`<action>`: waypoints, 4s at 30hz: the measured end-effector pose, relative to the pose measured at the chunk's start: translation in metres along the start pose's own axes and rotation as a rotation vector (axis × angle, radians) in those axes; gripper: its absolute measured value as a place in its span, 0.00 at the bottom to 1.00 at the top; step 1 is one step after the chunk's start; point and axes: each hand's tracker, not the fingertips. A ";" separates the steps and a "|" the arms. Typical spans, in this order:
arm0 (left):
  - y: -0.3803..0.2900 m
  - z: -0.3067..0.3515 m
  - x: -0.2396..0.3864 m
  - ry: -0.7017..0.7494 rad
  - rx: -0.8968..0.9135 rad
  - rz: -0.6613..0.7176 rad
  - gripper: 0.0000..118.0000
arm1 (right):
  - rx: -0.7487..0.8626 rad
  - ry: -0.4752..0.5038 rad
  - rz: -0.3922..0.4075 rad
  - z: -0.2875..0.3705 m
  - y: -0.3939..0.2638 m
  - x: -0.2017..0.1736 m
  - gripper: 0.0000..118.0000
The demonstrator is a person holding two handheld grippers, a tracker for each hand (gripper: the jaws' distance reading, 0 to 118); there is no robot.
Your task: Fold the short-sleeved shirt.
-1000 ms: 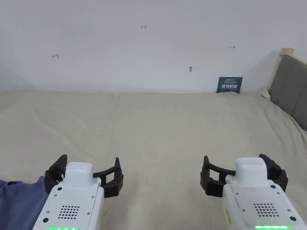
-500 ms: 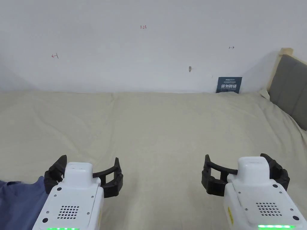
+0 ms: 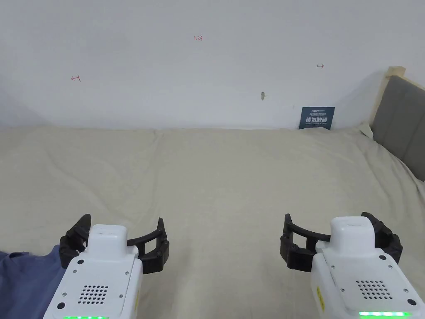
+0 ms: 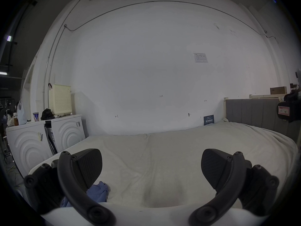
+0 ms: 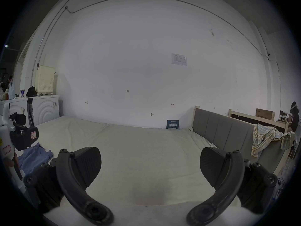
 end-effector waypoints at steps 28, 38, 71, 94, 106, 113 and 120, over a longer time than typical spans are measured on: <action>0.006 0.003 -0.003 -0.049 -0.032 0.102 0.00 | -0.020 0.011 -0.020 -0.003 -0.007 -0.017 0.00; -0.010 0.044 -0.100 0.186 -0.073 0.093 0.00 | 0.006 0.261 -0.020 -0.016 0.002 -0.096 0.00; -0.122 0.027 -0.297 0.387 -0.673 0.465 0.91 | -0.015 0.482 0.072 -0.016 0.006 -0.184 0.00; -0.130 -0.004 -0.256 0.173 -0.710 0.603 0.03 | -0.095 0.331 0.031 -0.036 -0.019 -0.126 0.00; 0.066 -0.075 -0.119 -0.299 -0.465 0.447 0.03 | -0.016 0.213 -0.026 -0.001 0.007 -0.049 0.00; 0.118 -0.103 0.000 -0.538 -0.459 0.302 0.03 | 0.032 0.097 -0.008 0.023 0.015 0.017 0.00; 0.096 -0.103 0.101 -0.707 -0.510 0.290 0.02 | 0.027 -0.005 -0.015 0.034 0.012 0.060 0.00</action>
